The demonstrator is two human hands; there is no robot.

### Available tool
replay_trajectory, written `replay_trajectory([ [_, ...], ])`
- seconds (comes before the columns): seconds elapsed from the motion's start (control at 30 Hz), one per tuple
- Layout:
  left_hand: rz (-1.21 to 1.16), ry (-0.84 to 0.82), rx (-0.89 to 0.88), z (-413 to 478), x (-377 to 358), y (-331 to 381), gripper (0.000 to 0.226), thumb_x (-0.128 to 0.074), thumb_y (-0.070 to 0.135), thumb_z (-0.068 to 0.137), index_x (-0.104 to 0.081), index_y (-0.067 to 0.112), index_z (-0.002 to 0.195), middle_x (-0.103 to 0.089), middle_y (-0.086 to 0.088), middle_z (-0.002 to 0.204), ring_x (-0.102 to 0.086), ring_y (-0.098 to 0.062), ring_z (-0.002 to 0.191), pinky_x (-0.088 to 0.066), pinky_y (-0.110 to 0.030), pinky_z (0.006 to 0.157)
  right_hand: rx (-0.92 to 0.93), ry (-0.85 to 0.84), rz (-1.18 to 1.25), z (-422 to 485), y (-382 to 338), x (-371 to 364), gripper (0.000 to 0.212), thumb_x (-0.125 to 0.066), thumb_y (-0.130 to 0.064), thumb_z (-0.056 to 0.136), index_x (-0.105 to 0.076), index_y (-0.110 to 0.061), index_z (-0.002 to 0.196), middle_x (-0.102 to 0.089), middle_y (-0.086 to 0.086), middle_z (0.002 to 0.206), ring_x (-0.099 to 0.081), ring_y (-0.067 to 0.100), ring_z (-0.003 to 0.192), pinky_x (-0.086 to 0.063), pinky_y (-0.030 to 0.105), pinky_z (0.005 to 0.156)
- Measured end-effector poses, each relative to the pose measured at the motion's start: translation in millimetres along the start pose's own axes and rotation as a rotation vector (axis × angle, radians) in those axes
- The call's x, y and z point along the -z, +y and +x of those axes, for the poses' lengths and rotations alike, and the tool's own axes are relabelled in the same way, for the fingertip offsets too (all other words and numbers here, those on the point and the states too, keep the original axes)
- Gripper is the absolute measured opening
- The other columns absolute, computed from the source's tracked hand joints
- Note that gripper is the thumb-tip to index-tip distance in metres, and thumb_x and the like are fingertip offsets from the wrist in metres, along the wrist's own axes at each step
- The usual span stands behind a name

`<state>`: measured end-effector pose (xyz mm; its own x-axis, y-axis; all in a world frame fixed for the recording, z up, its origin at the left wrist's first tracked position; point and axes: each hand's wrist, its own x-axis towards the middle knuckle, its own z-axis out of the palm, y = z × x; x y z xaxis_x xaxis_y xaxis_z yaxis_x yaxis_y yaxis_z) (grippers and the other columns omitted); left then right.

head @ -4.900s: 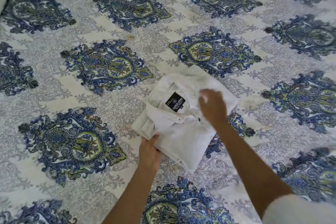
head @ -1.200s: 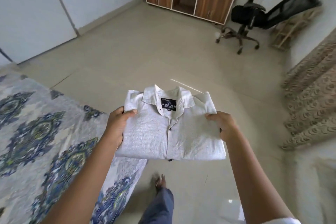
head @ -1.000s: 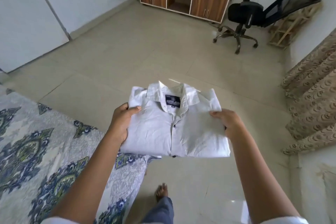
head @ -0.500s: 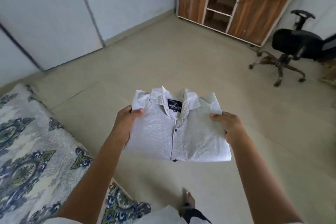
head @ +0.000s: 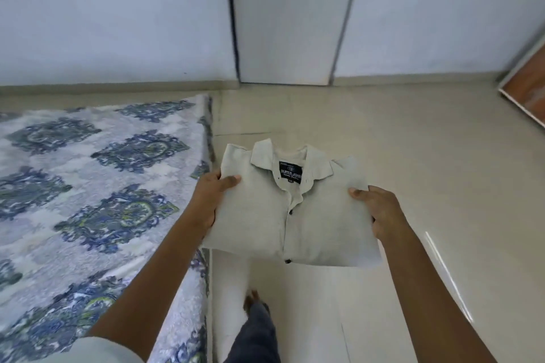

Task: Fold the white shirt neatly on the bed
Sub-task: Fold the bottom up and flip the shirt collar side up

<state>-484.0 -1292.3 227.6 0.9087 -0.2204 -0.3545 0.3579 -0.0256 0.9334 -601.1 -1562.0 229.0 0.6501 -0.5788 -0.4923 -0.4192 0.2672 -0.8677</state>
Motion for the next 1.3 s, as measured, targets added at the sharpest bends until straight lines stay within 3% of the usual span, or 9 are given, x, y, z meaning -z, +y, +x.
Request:
replay_trajectory([
  [0.23, -0.098, 0.187, 0.007, 102.0, 43.6, 41.4, 0.017, -0.06, 0.006, 0.086, -0.065, 0.006, 0.102, -0.07, -0.014, 0.092, -0.066, -0.03, 0.079, -0.056, -0.041, 0.072, 0.015, -0.207, -0.11, 123.2, -71.8, -113.5, 0.005, -0.069, -0.005, 0.077, -0.065, -0.005, 0.08, -0.067, 0.017, 0.092, -0.064, 0.032, 0.085, -0.051, 0.047, 0.084],
  [0.4, -0.196, 0.36, 0.023, 169.8, 70.1, 57.8, 0.015, -0.058, 0.004, 0.085, -0.065, 0.009, 0.098, -0.071, -0.011, 0.084, -0.067, -0.029, 0.073, -0.055, -0.037, 0.063, 0.016, -0.408, -0.226, 205.5, -119.4, -200.2, 0.011, -0.066, -0.004, 0.077, -0.064, 0.002, 0.086, -0.067, 0.02, 0.093, -0.063, 0.033, 0.084, -0.049, 0.053, 0.088],
  [0.57, -0.297, 0.564, 0.039, 231.8, 79.3, 66.0, 0.014, -0.056, 0.001, 0.085, -0.061, 0.007, 0.097, -0.068, -0.013, 0.083, -0.064, -0.028, 0.071, -0.053, -0.035, 0.062, 0.07, -0.63, -0.347, 282.8, -167.3, -287.2, 0.012, -0.059, 0.003, 0.079, -0.065, -0.004, 0.085, -0.066, 0.015, 0.086, -0.062, 0.029, 0.078, -0.05, 0.041, 0.079],
  [0.7, -0.387, 0.701, 0.023, 264.1, 78.4, 74.1, 0.018, -0.053, -0.001, 0.087, -0.061, 0.007, 0.102, -0.066, -0.015, 0.092, -0.063, -0.033, 0.084, -0.054, -0.045, 0.077, 0.112, -0.756, -0.456, 331.3, -195.8, -355.5, 0.008, -0.058, 0.005, 0.079, -0.063, 0.003, 0.084, -0.062, 0.018, 0.086, -0.058, 0.029, 0.077, -0.047, 0.039, 0.076],
  [0.8, -0.475, 0.807, 0.024, 285.7, 86.1, 67.5, 0.019, -0.052, -0.001, 0.088, -0.059, 0.007, 0.103, -0.066, -0.015, 0.095, -0.063, -0.033, 0.086, -0.053, -0.048, 0.081, 0.124, -0.84, -0.547, 358.6, -207.7, -411.1, 0.009, -0.058, 0.006, 0.078, -0.063, 0.003, 0.085, -0.06, 0.017, 0.085, -0.056, 0.026, 0.075, -0.045, 0.034, 0.071],
  [1.0, -0.632, 0.973, 0.044, 338.2, 116.4, 47.3, 0.02, -0.05, -0.005, 0.089, -0.06, 0.012, 0.093, -0.07, -0.005, 0.081, -0.066, -0.022, 0.075, -0.055, -0.039, 0.072, 0.24, -1.003, -0.766, 408.2, -204.9, -528.2, 0.011, -0.06, 0.004, 0.08, -0.064, 0.005, 0.089, -0.06, 0.012, 0.084, -0.056, 0.025, 0.082, -0.041, 0.034, 0.076],
  [1.1, -0.664, 1.023, 0.063, 375.8, 141.2, 41.3, 0.018, -0.051, -0.004, 0.089, -0.06, 0.011, 0.093, -0.068, -0.01, 0.087, -0.064, -0.026, 0.079, -0.053, -0.043, 0.078, 0.306, -1.025, -0.865, 428.4, -196.8, -587.3, 0.008, -0.059, 0.002, 0.082, -0.062, -0.004, 0.08, -0.054, 0.004, 0.069, -0.051, 0.021, 0.07, -0.038, 0.029, 0.069],
  [1.2, -0.688, 1.062, 0.093, 413.5, 162.0, 40.1, 0.017, -0.053, -0.001, 0.089, -0.061, 0.013, 0.093, -0.069, -0.009, 0.088, -0.065, -0.026, 0.08, -0.054, -0.043, 0.076, 0.39, -1.017, -0.972, 449.6, -190.3, -639.5, 0.02, -0.058, 0.003, 0.081, -0.05, -0.007, 0.066, -0.041, 0.005, 0.061, -0.037, 0.018, 0.056, -0.026, 0.027, 0.055],
  [1.3, -0.732, 1.121, 0.14, 448.2, 183.3, 34.8, 0.017, -0.053, 0.0, 0.089, -0.063, 0.012, 0.096, -0.07, -0.008, 0.089, -0.066, -0.026, 0.082, -0.054, -0.044, 0.076, 0.479, -1.024, -1.074, 471.4, -181.3, -688.4, 0.02, -0.059, -0.001, 0.08, -0.047, -0.009, 0.066, -0.039, 0.009, 0.065, -0.036, 0.018, 0.062, -0.025, 0.028, 0.059],
])
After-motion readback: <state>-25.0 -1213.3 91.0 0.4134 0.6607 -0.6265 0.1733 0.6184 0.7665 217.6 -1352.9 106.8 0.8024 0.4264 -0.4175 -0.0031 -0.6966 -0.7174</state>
